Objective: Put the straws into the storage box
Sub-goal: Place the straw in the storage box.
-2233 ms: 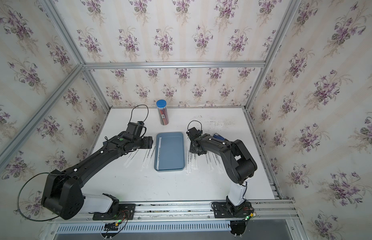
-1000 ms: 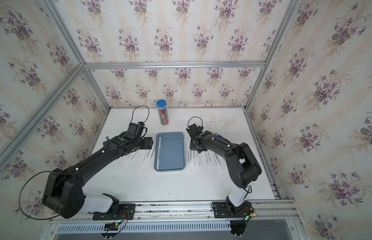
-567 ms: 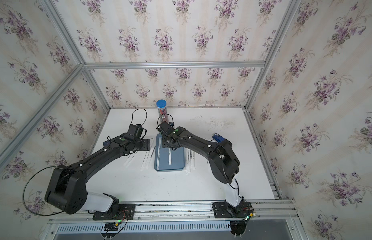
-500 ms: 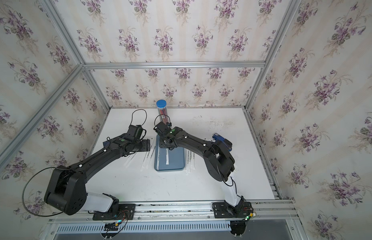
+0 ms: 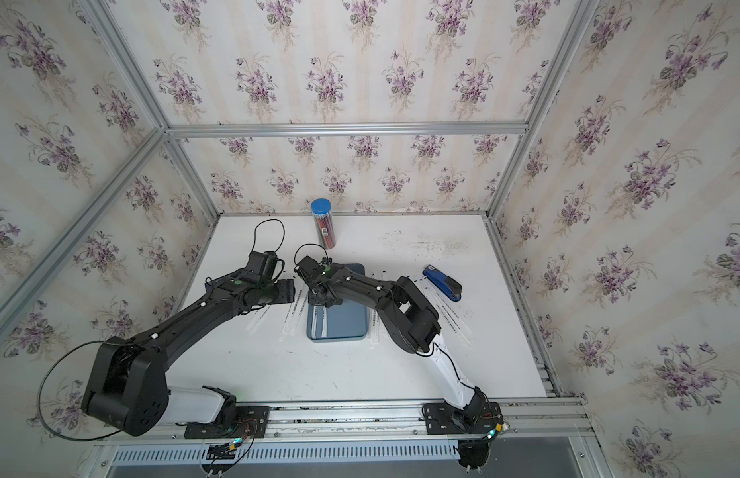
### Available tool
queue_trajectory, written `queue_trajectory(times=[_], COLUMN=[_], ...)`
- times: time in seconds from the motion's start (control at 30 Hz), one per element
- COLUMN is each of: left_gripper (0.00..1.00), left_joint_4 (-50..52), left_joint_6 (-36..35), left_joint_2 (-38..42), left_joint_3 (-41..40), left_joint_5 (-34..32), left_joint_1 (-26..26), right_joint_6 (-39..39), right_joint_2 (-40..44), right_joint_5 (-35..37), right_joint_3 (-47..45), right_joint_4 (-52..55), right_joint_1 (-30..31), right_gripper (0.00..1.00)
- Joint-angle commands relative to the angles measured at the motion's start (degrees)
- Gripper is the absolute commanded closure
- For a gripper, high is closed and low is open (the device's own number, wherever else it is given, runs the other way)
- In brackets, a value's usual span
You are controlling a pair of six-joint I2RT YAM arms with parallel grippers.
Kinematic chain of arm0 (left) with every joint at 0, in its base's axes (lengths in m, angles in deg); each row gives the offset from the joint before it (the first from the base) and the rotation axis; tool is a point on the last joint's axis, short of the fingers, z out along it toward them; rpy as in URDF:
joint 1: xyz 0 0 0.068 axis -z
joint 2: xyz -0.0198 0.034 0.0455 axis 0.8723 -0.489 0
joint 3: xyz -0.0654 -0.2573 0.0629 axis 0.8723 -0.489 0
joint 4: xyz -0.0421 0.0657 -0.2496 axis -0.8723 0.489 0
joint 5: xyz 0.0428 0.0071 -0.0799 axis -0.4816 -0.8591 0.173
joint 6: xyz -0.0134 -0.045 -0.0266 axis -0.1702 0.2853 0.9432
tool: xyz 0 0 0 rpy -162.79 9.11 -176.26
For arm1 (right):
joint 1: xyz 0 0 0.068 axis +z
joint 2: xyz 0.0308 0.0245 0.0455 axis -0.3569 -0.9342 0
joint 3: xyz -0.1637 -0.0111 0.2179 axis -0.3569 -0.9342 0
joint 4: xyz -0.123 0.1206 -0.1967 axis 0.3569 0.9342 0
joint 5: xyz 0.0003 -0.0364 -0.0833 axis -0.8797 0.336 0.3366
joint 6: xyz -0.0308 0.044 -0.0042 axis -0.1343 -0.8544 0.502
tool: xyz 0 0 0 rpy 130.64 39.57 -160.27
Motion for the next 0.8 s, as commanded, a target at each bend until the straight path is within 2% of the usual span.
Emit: queue_trajectory(times=[0.0, 0.57, 0.77], left_gripper=[0.18, 0.18, 0.18], left_joint_4=[-0.6, -0.5, -0.3], left_joint_6=[-0.2, -0.1, -0.1], left_joint_2=[-0.2, 0.4, 0.6], left_joint_3=[0.2, 0.1, 0.3], left_joint_5=[1.0, 1.2, 1.2], left_joint_1=[-0.2, -0.2, -0.2], right_joint_6=[-1.2, -2.1, -2.1], right_joint_2=[-0.7, -1.4, -0.9], right_joint_5=[-0.2, -1.2, -1.2], right_joint_3=[0.7, 0.3, 0.1], right_joint_4=[0.4, -0.7, -0.8], right_joint_1=[0.4, 0.3, 0.1], right_gripper=[0.89, 0.87, 0.83])
